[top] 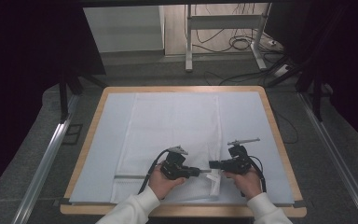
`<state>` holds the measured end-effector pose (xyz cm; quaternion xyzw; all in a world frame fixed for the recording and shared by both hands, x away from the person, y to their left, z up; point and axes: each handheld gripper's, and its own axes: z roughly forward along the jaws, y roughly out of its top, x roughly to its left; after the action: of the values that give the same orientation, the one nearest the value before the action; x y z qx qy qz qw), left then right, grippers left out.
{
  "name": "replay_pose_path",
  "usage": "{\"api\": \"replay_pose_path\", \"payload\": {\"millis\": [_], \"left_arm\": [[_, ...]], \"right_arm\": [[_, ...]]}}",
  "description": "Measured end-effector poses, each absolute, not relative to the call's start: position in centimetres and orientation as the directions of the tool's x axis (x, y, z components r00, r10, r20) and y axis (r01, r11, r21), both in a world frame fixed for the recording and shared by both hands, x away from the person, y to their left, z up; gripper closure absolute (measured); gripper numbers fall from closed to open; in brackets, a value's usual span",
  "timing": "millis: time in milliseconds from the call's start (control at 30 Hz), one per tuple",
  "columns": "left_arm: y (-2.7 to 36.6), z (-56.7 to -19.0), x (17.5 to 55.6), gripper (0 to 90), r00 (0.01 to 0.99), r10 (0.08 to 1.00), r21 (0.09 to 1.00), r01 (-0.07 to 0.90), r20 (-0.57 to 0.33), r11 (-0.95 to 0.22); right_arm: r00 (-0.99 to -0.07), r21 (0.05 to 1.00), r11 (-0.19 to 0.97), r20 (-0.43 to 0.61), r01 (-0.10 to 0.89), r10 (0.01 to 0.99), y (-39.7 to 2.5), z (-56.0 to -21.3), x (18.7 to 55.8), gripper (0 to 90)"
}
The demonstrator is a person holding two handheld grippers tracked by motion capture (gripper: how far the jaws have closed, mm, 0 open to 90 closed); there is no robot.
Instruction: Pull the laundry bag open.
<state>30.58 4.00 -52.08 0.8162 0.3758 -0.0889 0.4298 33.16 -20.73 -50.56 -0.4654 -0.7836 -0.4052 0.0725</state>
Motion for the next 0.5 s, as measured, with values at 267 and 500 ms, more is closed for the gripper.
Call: {"api": "replay_pose_path", "payload": {"millis": [267, 500], "left_arm": [[5.1, -51.9, 30.4, 87.5, 0.696, 0.542, 0.637, 0.693, -0.471, -0.337], [6.0, -52.0, 30.5, 87.5, 0.686, 0.551, 0.633, 0.701, -0.475, -0.327]], "right_arm": [[-0.560, 0.580, 0.228, 0.494, 0.782, 0.665, -20.8, -50.1, 33.1, 88.2], [-0.561, 0.588, 0.222, 0.490, 0.778, 0.668, -21.0, -49.9, 33.1, 88.2]]}}
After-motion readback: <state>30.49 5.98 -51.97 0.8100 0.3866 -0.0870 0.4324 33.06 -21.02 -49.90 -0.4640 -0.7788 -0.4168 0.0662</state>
